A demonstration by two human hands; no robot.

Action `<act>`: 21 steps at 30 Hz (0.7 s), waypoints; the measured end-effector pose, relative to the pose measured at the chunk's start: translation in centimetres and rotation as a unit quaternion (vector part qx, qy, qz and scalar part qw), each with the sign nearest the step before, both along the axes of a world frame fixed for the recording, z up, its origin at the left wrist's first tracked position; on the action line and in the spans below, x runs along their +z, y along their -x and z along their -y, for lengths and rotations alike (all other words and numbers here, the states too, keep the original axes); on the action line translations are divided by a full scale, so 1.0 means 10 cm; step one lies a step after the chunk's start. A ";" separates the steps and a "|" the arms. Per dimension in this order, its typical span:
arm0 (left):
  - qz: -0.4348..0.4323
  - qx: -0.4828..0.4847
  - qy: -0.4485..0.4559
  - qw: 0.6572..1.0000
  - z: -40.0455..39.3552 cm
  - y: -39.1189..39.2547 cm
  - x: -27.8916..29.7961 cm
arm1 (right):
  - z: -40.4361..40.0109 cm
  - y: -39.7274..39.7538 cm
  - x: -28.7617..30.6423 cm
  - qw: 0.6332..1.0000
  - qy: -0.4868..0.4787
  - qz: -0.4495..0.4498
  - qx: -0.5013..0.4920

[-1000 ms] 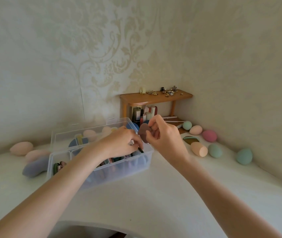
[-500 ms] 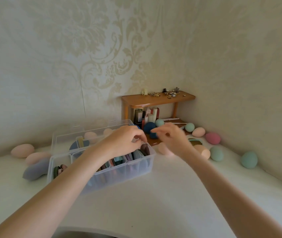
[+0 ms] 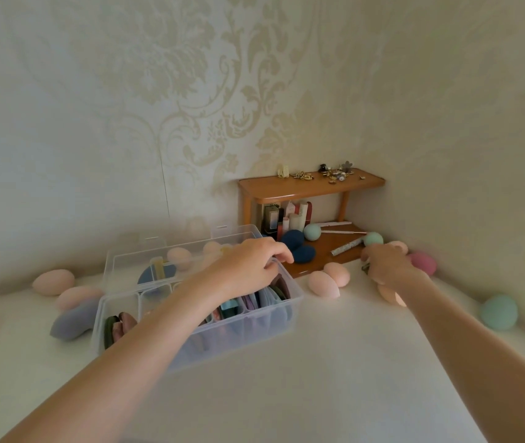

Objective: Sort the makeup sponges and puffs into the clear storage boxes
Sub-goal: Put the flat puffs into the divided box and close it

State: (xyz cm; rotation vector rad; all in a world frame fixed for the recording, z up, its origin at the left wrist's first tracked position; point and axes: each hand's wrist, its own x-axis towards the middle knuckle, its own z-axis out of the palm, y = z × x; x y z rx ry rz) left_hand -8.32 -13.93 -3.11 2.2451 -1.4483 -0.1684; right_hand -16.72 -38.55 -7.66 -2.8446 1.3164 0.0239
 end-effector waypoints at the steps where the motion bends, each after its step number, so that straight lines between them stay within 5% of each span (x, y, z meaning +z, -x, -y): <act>1: -0.001 0.002 0.001 1.000 0.01 0.00 -0.01 | 0.00 -0.02 0.04 1.000 0.019 0.010 0.007; 6: -0.003 0.006 0.016 1.000 -0.01 -0.05 -0.02 | -0.23 -0.05 0.42 0.979 -0.017 0.190 0.065; 10: -0.004 0.013 0.063 0.998 -0.17 -0.08 0.02 | -0.74 -0.10 0.83 0.903 -0.136 0.358 0.192; 14: -0.028 0.042 0.059 0.997 -0.43 -0.11 0.03 | -1.16 -0.14 0.86 0.868 -0.243 0.339 0.269; 21: -0.020 -0.032 0.021 0.999 -0.54 0.00 0.02 | -1.37 -0.18 0.61 0.894 -0.177 0.280 0.302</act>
